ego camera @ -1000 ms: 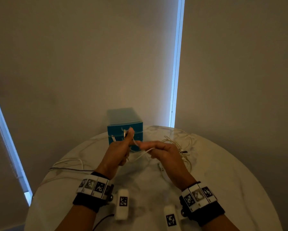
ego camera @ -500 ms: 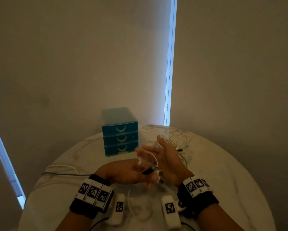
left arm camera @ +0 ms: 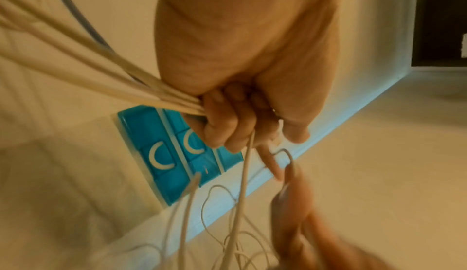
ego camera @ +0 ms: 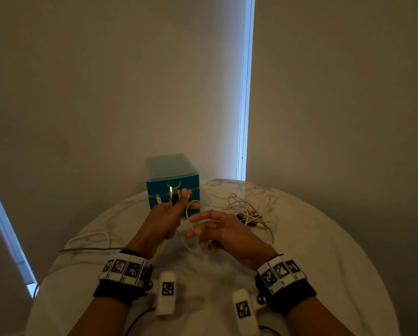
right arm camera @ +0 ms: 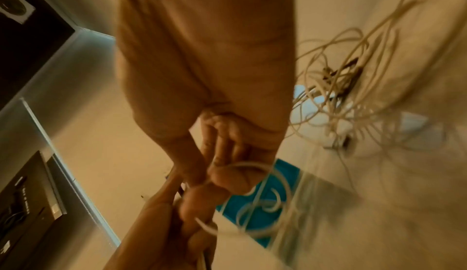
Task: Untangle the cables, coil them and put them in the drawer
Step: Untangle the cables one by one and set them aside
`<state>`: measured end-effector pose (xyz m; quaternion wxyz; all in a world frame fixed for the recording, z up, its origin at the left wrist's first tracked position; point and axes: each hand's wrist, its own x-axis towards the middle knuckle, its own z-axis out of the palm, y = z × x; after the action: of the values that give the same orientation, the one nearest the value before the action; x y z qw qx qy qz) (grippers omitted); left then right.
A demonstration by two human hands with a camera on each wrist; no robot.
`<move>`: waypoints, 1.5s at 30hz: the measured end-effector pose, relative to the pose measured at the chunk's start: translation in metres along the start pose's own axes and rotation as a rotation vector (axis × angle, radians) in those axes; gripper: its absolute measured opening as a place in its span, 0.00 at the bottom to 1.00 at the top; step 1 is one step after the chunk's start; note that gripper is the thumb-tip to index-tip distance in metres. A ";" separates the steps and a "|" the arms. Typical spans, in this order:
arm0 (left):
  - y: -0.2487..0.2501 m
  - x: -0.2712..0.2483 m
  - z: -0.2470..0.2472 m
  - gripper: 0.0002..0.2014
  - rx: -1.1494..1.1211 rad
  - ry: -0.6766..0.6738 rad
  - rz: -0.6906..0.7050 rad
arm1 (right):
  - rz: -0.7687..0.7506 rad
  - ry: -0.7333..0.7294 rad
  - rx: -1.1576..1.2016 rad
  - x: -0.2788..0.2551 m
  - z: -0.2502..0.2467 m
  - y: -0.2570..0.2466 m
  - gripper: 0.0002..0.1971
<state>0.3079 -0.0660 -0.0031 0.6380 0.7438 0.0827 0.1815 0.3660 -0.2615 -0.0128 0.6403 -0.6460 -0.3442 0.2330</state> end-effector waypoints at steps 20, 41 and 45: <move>0.008 0.005 -0.024 0.13 -0.414 0.073 0.201 | 0.078 0.624 0.405 0.014 -0.044 0.009 0.14; 0.026 -0.005 -0.035 0.18 -0.849 -0.019 0.245 | -0.118 0.540 0.935 0.014 -0.050 0.003 0.26; 0.027 -0.006 -0.034 0.13 -0.814 -0.067 0.229 | -0.041 0.551 0.667 0.020 -0.033 0.008 0.14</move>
<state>0.2867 -0.0419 0.0267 0.8577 0.4408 -0.0996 0.2450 0.4049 -0.2687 -0.0154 0.8864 -0.4348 -0.0791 0.1378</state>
